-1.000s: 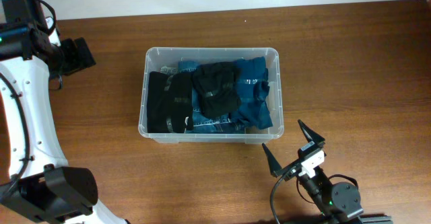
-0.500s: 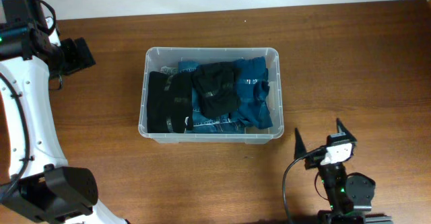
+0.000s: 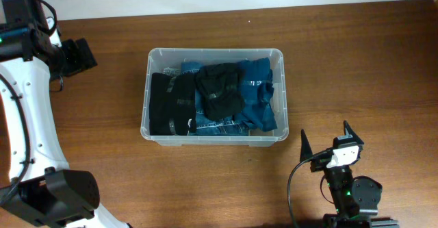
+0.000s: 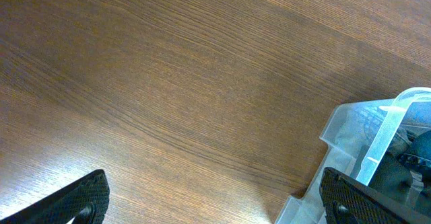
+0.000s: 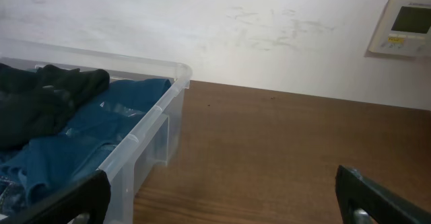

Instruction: Pack container

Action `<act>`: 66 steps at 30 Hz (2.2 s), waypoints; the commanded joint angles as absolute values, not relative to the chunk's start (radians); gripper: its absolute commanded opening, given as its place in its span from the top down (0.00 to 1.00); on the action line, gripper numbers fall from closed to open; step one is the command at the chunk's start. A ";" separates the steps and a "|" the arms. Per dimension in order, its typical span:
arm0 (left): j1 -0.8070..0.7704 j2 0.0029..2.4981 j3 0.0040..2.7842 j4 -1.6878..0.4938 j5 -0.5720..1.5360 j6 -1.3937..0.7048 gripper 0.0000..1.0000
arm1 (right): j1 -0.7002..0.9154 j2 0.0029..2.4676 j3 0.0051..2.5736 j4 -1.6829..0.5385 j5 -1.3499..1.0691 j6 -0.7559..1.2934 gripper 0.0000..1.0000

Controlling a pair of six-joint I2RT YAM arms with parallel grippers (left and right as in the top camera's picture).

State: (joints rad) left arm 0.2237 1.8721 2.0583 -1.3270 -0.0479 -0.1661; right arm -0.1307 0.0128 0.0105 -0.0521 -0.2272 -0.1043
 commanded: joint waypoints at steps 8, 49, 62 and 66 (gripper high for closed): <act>0.225 1.864 2.064 -1.325 -0.040 -0.171 0.00 | -0.139 0.006 0.006 -0.056 -0.239 -0.096 0.02; 0.204 1.272 1.012 -1.273 -0.040 -0.171 0.01 | -0.139 0.006 0.006 -0.056 -0.239 -0.096 0.01; 0.204 1.198 0.900 -0.959 0.101 -0.171 0.01 | -0.139 0.006 0.006 -0.056 -0.239 -0.096 0.02; 0.202 1.165 0.713 -0.600 0.181 -0.171 0.00 | -0.139 0.006 0.006 -0.056 -0.239 -0.097 0.02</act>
State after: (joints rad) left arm 0.2085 1.2030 0.8249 -0.7521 0.0940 -0.1661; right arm -0.1314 0.0120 0.0105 -0.0521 -0.2272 -0.1040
